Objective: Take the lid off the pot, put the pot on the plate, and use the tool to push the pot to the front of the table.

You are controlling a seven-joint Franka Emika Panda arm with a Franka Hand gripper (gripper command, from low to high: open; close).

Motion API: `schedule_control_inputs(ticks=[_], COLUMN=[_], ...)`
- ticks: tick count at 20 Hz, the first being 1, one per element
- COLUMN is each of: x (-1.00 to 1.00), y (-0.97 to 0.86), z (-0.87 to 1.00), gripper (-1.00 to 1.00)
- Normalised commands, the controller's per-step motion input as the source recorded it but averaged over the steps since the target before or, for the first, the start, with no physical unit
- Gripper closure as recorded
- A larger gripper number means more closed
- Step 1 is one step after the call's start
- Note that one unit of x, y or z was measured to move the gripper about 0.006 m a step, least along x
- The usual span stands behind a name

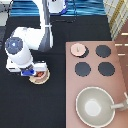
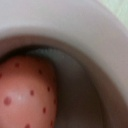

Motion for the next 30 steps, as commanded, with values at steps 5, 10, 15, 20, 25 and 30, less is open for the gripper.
schedule_control_inputs(ticks=[5,10,15,20,25,30], x=[-0.7,-0.79,-0.76,-0.68,-0.65,-0.59], y=[-0.07,-0.22,-0.21,-0.26,-0.34,-0.45], z=[0.7,0.7,0.57,0.38,0.1,0.02], gripper=[-1.0,-1.0,-1.0,-1.0,-1.0,-1.0])
